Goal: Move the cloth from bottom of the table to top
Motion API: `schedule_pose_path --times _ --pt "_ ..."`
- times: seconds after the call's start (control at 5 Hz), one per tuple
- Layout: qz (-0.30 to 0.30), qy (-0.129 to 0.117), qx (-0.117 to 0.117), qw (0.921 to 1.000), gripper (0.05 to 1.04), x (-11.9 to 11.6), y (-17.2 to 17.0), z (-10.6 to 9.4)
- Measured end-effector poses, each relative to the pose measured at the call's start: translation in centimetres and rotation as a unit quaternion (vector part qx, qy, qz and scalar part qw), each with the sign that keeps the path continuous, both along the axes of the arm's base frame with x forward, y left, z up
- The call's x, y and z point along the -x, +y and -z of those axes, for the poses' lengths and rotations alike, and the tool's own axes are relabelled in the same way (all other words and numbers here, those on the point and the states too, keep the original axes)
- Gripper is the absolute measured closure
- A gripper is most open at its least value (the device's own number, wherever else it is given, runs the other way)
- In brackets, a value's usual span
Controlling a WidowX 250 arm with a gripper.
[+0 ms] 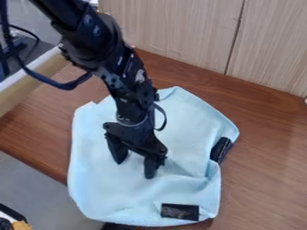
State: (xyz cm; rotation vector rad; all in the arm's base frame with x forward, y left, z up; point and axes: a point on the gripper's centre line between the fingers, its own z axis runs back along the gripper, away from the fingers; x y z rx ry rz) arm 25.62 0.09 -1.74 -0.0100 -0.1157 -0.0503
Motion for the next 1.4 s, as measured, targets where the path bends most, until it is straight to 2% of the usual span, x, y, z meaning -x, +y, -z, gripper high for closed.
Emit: schedule_pose_path --times 0.4,1.0,1.2,1.4 --pt "0.014 -0.013 0.01 0.9998 0.082 -4.6 -1.1 -0.1" --pt "0.035 -0.016 0.005 0.9993 0.082 -10.7 -1.9 0.0" --pt "0.035 -0.019 0.006 0.9992 0.082 -11.7 -2.0 0.0" --pt "0.037 -0.015 0.005 0.9992 0.082 -11.5 -2.0 0.0"
